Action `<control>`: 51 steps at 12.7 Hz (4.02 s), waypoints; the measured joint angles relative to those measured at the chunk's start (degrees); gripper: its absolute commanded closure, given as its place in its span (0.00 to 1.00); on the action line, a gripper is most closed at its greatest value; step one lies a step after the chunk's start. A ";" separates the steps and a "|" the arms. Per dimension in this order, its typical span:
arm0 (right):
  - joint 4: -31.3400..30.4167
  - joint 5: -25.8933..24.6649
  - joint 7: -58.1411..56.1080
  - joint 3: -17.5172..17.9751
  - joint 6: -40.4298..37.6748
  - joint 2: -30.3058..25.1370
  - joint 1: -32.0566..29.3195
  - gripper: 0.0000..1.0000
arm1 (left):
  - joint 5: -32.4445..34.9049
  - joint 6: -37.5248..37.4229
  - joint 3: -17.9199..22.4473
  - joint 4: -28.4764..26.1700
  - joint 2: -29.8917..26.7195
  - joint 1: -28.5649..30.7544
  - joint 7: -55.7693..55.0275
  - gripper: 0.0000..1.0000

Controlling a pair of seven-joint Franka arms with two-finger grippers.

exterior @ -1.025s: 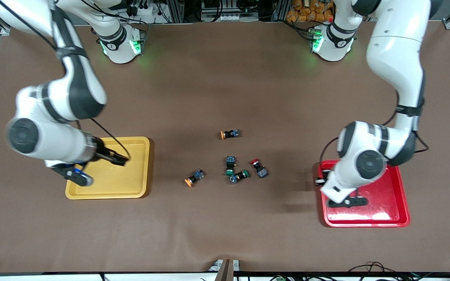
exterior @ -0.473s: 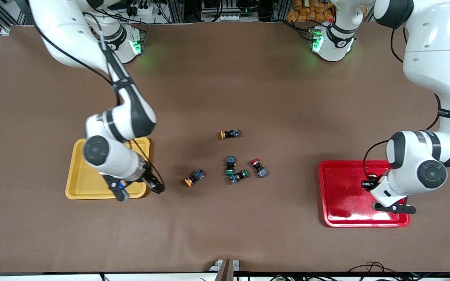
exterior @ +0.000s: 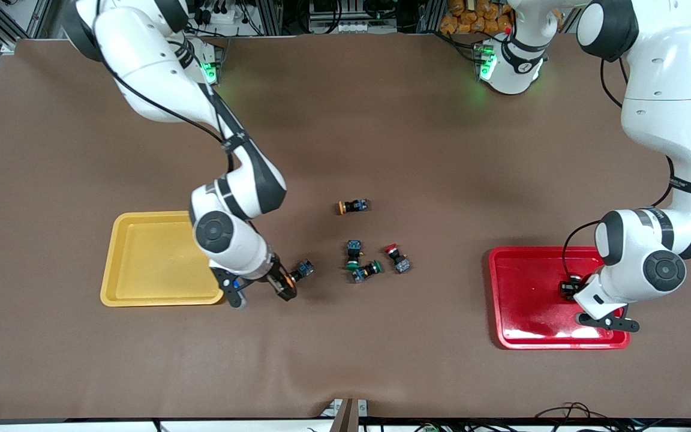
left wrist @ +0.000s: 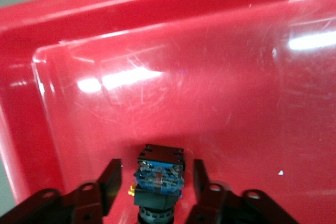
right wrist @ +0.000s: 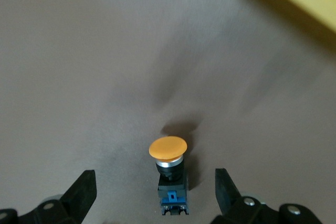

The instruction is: Place red and yellow buttons in trays

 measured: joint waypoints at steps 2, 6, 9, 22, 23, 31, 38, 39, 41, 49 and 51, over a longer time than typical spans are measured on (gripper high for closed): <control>0.41 0.00 1.06 -0.09 2.07 2.04 0.53 0.00 | -0.48 0.01 -1.00 0.73 -0.72 -0.03 -1.00 0.05; 0.57 -0.06 2.58 -0.11 5.11 4.04 1.63 0.04 | -1.84 -0.03 -7.07 1.32 -2.02 -0.98 -14.68 0.05; 0.58 -3.41 2.86 -0.13 5.13 4.58 2.96 0.61 | -1.85 -0.81 -8.41 1.33 -2.21 -6.86 -30.11 0.05; 4.96 -4.82 -18.93 1.43 -13.58 0.99 -7.35 1.00 | -1.85 -1.67 -7.38 0.36 0.45 -27.68 -70.45 0.05; 4.99 -4.82 -23.45 1.46 -15.46 -0.13 -8.88 1.00 | -1.85 -1.66 -6.75 0.36 1.00 -28.59 -70.98 0.05; -0.68 -2.78 -60.15 1.78 -30.88 -2.22 -24.17 1.00 | -1.85 -1.49 -3.98 0.66 1.99 -31.64 -72.55 1.00; -3.80 -0.83 -75.21 1.80 -29.34 -2.31 -32.10 0.40 | -1.85 -2.59 0.69 1.64 0.90 -31.23 -67.25 1.00; -4.34 -0.83 -75.81 1.79 -28.12 -2.22 -32.50 0.30 | -1.85 -3.76 2.09 1.91 0.16 -30.97 -64.30 1.00; -4.60 -0.83 -76.17 1.83 -26.16 -1.90 -32.70 0.00 | -1.85 -5.35 3.75 1.96 -1.45 -28.76 -56.75 1.00; -4.11 1.56 -61.20 4.31 -26.39 -2.15 -26.18 0.00 | -1.85 -7.29 3.89 0.90 -2.04 -14.43 -18.03 1.00; -3.92 7.74 -57.32 5.06 -26.15 -2.30 -23.53 0.00 | -1.85 -7.31 3.87 0.29 -1.54 -12.06 -10.75 1.00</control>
